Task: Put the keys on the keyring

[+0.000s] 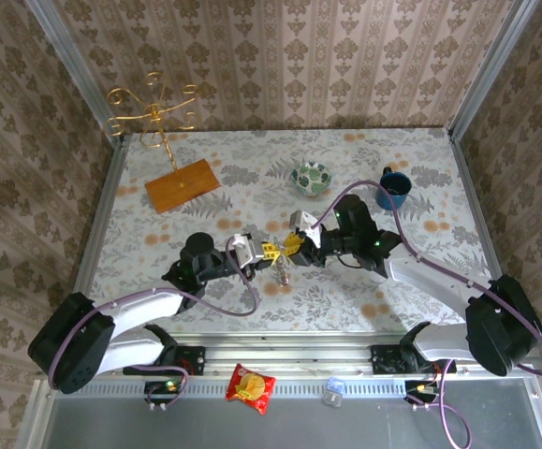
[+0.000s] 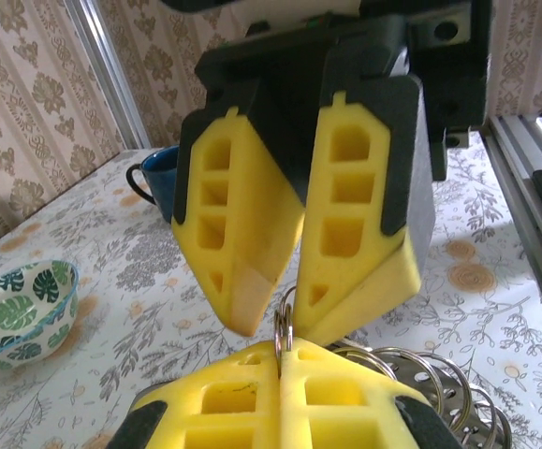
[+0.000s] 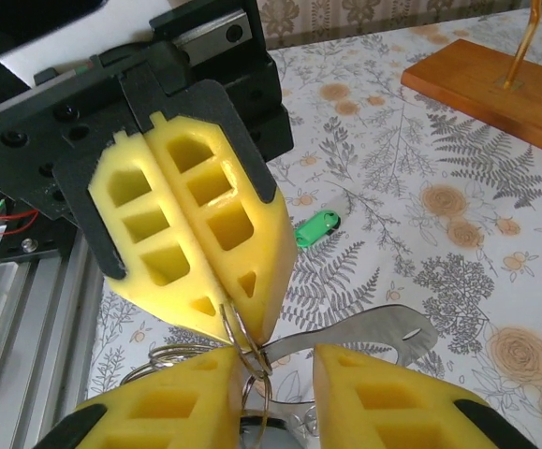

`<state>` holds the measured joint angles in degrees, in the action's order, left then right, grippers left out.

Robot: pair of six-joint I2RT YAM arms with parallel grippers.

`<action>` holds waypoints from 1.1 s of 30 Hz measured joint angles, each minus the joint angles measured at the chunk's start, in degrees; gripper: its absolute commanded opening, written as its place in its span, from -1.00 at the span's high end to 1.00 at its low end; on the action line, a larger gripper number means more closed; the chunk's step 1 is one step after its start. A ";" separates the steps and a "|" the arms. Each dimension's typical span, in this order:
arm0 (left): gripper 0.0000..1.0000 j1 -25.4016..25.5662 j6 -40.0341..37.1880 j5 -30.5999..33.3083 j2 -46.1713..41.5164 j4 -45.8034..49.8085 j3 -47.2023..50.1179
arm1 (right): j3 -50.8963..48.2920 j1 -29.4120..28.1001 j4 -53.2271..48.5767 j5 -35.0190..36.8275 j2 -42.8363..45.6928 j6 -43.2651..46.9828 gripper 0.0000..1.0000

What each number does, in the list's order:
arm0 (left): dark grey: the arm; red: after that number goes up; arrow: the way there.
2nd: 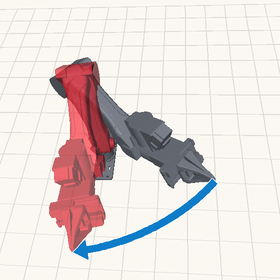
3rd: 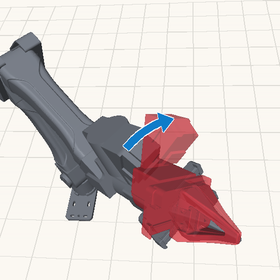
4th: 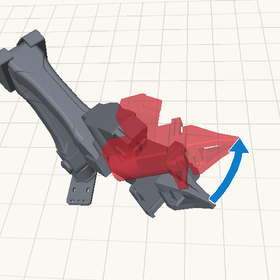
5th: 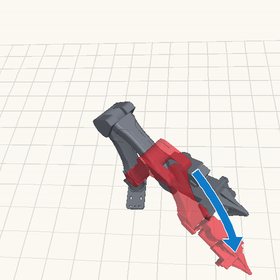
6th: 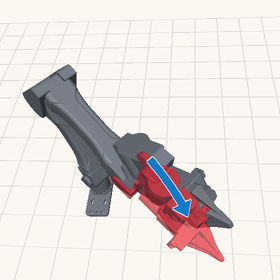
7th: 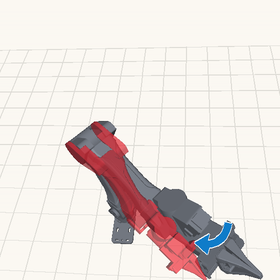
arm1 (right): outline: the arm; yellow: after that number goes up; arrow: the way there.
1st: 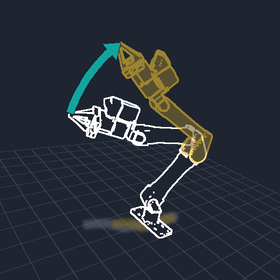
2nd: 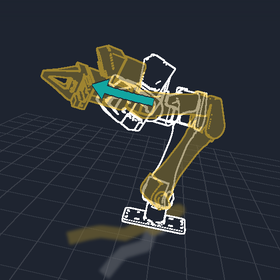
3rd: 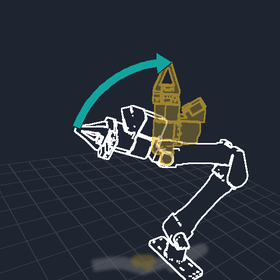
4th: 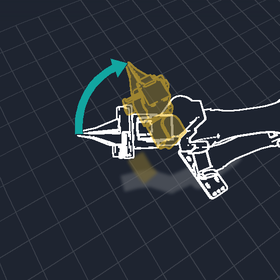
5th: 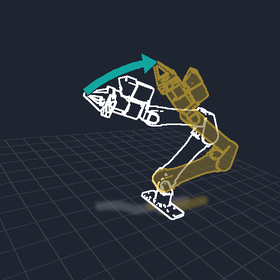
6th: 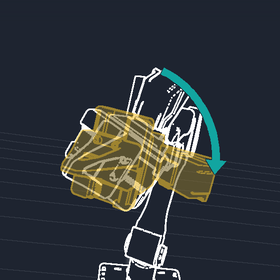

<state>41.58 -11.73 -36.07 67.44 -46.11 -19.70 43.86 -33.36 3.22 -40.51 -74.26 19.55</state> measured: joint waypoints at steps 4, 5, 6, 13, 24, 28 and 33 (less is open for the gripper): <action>1.00 -0.04 0.55 -0.33 0.24 -0.87 0.24 | 0.00 0.00 0.24 -0.90 -0.57 0.20 0.81; 1.00 -0.07 0.68 -0.22 0.44 -1.11 0.24 | 0.00 0.00 0.42 -1.22 -0.72 0.09 0.98; 1.00 -0.22 0.87 -0.13 0.55 -1.11 0.24 | 0.00 0.00 0.46 -1.40 -0.81 0.33 1.00; 0.53 -0.31 0.26 2.08 -0.55 1.53 0.04 | 0.55 -0.42 -2.21 -0.79 -0.85 2.86 1.00; 0.58 0.94 -9.51 4.70 -3.87 22.18 -8.07 | 10.69 -4.79 -20.35 10.12 -1.05 13.81 1.00; 0.72 1.22 -11.61 4.72 -3.76 25.22 -8.59 | 12.92 -6.45 -24.35 13.31 -2.10 16.35 1.00; 1.00 1.31 -12.92 3.74 -3.76 26.91 -8.63 | 13.66 -7.30 -25.77 15.13 -2.45 17.46 0.98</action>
<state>42.89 -24.64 -32.34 63.68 -19.20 -28.34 57.52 -40.66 -22.55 -25.39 -76.71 37.01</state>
